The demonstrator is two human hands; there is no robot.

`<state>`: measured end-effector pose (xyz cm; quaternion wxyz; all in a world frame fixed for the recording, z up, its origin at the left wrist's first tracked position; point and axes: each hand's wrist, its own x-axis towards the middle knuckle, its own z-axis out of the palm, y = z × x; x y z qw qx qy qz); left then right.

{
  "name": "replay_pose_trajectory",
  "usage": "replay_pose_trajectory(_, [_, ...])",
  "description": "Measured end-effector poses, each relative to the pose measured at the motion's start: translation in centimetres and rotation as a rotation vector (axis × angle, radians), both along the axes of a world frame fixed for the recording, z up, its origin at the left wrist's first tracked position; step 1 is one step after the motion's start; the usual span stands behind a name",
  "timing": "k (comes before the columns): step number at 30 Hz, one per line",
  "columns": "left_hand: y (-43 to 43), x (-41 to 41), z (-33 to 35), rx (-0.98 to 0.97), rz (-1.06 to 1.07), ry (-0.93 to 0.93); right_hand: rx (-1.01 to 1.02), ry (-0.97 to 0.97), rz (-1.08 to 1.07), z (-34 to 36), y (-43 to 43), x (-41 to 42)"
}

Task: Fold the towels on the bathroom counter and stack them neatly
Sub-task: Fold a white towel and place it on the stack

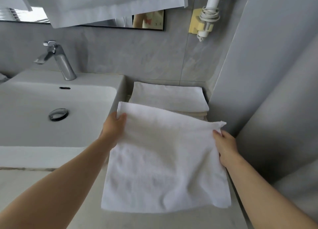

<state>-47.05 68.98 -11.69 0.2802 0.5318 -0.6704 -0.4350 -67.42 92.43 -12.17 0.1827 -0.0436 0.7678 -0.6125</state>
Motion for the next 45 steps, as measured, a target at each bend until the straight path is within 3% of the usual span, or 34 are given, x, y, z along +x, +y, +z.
replay_pose_trajectory(10, [-4.9, -4.5, -6.4, 0.178, -0.122, -0.03, 0.218, -0.115, -0.037, -4.6, -4.1, -2.4])
replay_pose_trajectory(17, [-6.4, -4.9, -8.7, 0.203, -0.132, -0.167, 0.298, -0.314, 0.015, -4.8, -5.2, -5.4])
replay_pose_trajectory(22, [-6.4, -5.2, -8.6, 0.173, -0.11, -0.139, 0.107, -0.452, -0.001, -4.0, -6.6, -6.5])
replay_pose_trajectory(29, [-5.9, -5.1, -6.9, 0.193, -0.057, -0.071, 0.091, -0.229, 0.11, -4.3, -7.7, -7.1])
replay_pose_trajectory(35, [-6.1, -5.8, -4.1, 0.174, 0.075, 0.057, -0.064, -0.242, 0.105, -2.8, -7.4, -8.7])
replay_pose_trajectory(45, [-8.6, -7.2, -9.0, 0.169, 0.031, -0.329, 0.244, -0.192, 0.108, -7.0, -9.4, -9.8])
